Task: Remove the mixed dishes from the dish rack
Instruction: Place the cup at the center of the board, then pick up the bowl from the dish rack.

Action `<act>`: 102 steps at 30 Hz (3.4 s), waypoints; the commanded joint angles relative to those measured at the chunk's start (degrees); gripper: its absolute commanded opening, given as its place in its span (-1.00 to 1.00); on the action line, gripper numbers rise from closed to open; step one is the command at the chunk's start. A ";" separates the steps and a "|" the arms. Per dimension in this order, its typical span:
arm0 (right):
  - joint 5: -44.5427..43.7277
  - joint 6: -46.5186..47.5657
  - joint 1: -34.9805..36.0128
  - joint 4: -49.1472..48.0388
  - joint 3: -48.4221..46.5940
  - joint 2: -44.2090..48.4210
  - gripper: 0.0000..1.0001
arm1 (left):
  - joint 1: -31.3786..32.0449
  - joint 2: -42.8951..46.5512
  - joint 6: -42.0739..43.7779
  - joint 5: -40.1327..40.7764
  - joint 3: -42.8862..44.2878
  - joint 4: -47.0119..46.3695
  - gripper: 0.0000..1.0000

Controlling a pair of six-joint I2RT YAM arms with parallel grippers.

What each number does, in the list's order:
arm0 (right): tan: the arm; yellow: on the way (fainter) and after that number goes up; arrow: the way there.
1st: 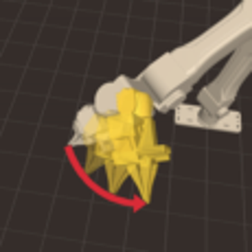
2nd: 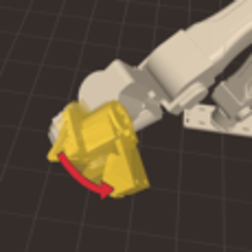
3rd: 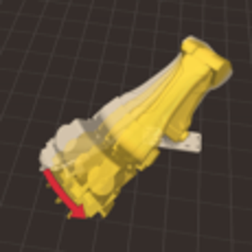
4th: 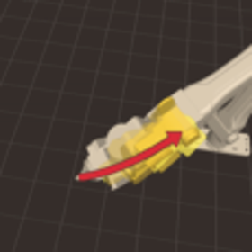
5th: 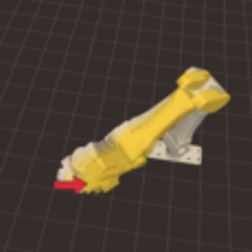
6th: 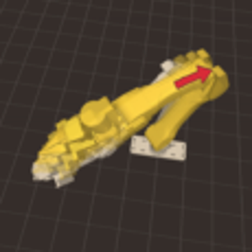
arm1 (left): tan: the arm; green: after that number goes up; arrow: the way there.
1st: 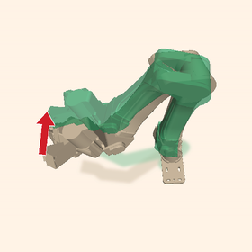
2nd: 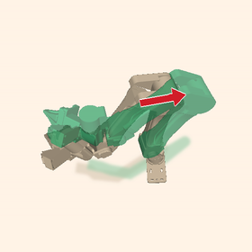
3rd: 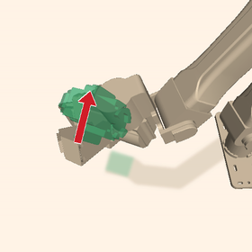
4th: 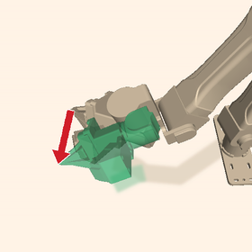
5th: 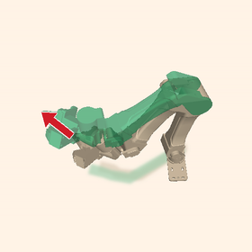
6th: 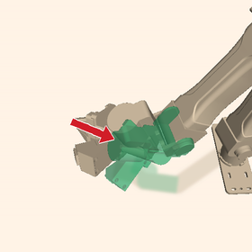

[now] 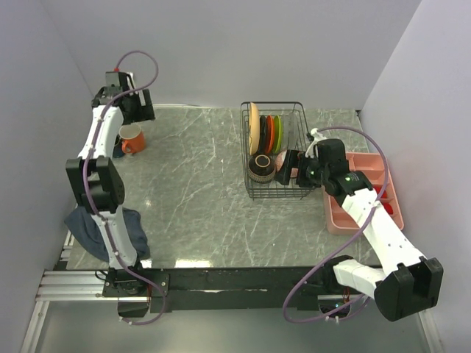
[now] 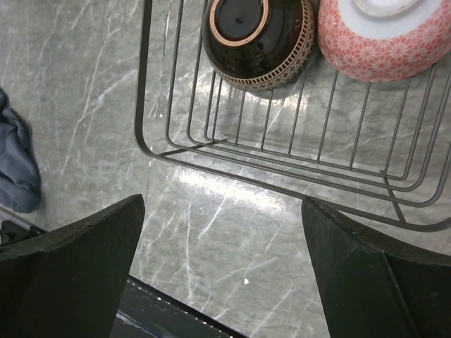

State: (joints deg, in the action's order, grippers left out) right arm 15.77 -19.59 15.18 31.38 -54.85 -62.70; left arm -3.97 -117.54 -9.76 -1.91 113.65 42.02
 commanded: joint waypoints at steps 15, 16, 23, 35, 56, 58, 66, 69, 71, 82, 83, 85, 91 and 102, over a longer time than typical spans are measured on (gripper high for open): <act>-9.88 4.65 0.03 -0.61 -8.08 3.81 1.00 | 12.31 43.51 -0.44 -9.08 -41.56 -17.41 0.99; -9.88 4.74 -0.06 -1.22 -8.34 3.72 1.00 | 12.75 47.19 0.00 -8.81 -44.45 -17.41 0.99; -7.69 12.03 0.02 -5.09 -8.52 1.79 1.00 | 15.30 63.29 -1.22 -9.34 -55.27 -17.14 0.99; -11.37 11.85 -0.06 -7.99 -12.48 -9.28 1.00 | 15.48 85.37 -7.82 -3.46 -78.22 -26.99 0.99; -22.27 55.98 3.71 -13.62 -7.02 -22.11 1.00 | 20.40 85.28 -4.83 1.74 -84.55 -32.79 0.99; -22.54 57.73 4.76 -13.62 -7.37 -23.96 1.00 | 20.58 85.02 -4.83 1.74 -84.64 -32.88 0.99; -25.52 59.41 7.49 -15.03 -7.38 -29.32 1.00 | 20.93 84.49 -4.83 3.14 -84.73 -33.06 0.99; -26.49 59.76 8.02 -16.69 -6.94 -30.55 1.00 | 20.93 84.23 -4.92 3.06 -84.73 -33.06 0.99; -26.75 59.67 8.46 -17.84 -6.85 -31.43 1.00 | 20.93 84.22 -4.92 3.06 -84.73 -33.06 0.99; -28.42 59.94 8.99 -21.62 -6.50 -35.83 1.00 | 20.93 83.17 -4.83 2.88 -84.73 -33.14 0.99; -28.95 59.94 8.99 -21.97 -6.32 -36.26 1.00 | 20.93 83.17 -4.83 2.97 -84.64 -33.06 0.99; -29.48 60.11 9.08 -22.76 -5.80 -36.62 1.00 | 20.93 83.08 -4.83 2.97 -84.64 -33.06 0.99; -32.12 60.29 9.43 -26.98 -2.81 -37.41 1.00 | 20.93 82.56 -4.83 2.88 -84.64 -33.14 0.99; -33.35 59.06 10.31 -26.19 -4.03 -39.69 1.00 | 20.93 81.94 -4.83 2.70 -84.55 -33.14 0.99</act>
State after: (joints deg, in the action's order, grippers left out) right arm -17.06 40.77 24.91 3.86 -58.06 -99.74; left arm 16.71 -35.33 -15.53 0.34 29.23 11.38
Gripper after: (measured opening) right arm 0.999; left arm 0.995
